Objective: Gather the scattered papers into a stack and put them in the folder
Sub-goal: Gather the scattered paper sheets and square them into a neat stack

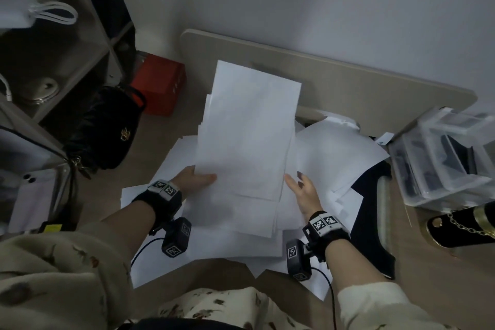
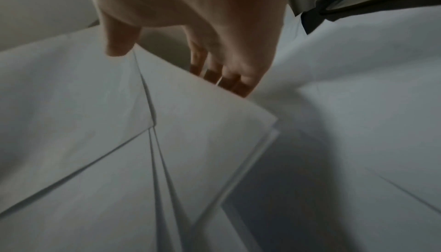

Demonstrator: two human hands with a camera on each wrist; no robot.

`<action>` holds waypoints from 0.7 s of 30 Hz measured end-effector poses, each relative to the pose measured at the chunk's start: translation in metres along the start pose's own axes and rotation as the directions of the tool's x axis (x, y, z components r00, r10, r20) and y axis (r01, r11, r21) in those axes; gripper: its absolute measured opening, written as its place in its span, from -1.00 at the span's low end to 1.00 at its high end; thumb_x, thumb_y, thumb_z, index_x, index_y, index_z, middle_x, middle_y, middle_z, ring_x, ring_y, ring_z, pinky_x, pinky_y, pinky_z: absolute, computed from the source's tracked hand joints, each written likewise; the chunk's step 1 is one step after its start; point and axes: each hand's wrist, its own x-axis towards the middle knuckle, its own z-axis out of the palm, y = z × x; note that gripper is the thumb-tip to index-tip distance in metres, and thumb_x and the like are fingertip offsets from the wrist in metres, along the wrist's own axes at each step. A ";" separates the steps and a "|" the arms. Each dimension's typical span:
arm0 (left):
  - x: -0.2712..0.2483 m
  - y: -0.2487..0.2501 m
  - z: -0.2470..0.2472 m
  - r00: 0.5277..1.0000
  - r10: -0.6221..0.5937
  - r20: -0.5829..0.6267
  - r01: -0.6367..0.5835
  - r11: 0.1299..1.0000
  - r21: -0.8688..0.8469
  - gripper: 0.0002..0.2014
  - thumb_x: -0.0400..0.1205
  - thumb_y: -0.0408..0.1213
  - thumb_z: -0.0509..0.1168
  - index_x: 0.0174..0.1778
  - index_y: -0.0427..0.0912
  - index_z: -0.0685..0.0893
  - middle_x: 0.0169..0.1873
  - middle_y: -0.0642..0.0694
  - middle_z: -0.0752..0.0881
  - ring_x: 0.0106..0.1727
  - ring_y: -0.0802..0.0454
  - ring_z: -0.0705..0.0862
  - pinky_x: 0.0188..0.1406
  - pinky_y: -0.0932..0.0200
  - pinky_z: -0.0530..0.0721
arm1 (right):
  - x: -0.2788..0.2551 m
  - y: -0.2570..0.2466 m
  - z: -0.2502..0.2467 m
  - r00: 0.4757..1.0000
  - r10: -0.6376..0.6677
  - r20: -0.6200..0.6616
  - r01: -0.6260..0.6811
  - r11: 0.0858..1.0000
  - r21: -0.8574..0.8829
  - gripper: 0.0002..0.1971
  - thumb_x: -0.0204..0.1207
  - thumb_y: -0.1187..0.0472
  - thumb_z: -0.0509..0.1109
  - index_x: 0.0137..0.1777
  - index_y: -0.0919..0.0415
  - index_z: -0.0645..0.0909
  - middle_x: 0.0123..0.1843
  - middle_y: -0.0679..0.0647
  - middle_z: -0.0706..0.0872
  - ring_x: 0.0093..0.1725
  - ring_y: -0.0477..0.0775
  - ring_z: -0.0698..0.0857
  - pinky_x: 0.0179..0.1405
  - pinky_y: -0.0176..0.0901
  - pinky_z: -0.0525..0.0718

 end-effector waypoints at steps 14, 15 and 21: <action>-0.028 0.038 0.029 0.928 0.348 -0.133 -0.366 0.920 -0.143 -0.76 0.64 -0.23 0.33 0.12 -0.30 0.70 -0.02 -0.25 0.77 -0.01 -0.15 0.75 0.06 -0.06 0.73 | -0.036 -0.056 0.024 0.929 -0.243 -0.280 0.299 0.937 0.179 -0.86 0.41 0.38 0.52 -0.30 0.19 0.65 -0.29 0.14 0.75 -0.24 0.07 0.70 -0.21 -0.20 0.68; -0.028 0.038 0.029 0.927 0.348 -0.137 -0.368 0.916 -0.158 -0.78 0.64 -0.24 0.33 0.11 -0.29 0.70 0.03 -0.29 0.75 0.06 -0.21 0.74 0.14 -0.11 0.71 | -0.038 -0.055 0.026 0.929 -0.235 -0.285 0.299 0.932 0.204 -0.88 0.41 0.38 0.52 -0.31 0.27 0.65 -0.31 0.24 0.74 -0.25 0.06 0.68 -0.22 -0.18 0.67; -0.025 0.037 0.023 0.934 0.331 -0.138 -0.348 0.928 -0.132 -0.72 0.47 -0.16 0.50 0.06 -0.13 0.69 0.11 -0.28 0.73 0.19 -0.26 0.69 0.27 -0.26 0.63 | -0.041 -0.049 0.029 0.948 -0.218 -0.233 0.266 0.943 0.200 -0.85 0.38 0.37 0.52 -0.23 0.12 0.64 -0.17 0.10 0.75 -0.14 0.12 0.70 -0.13 -0.12 0.66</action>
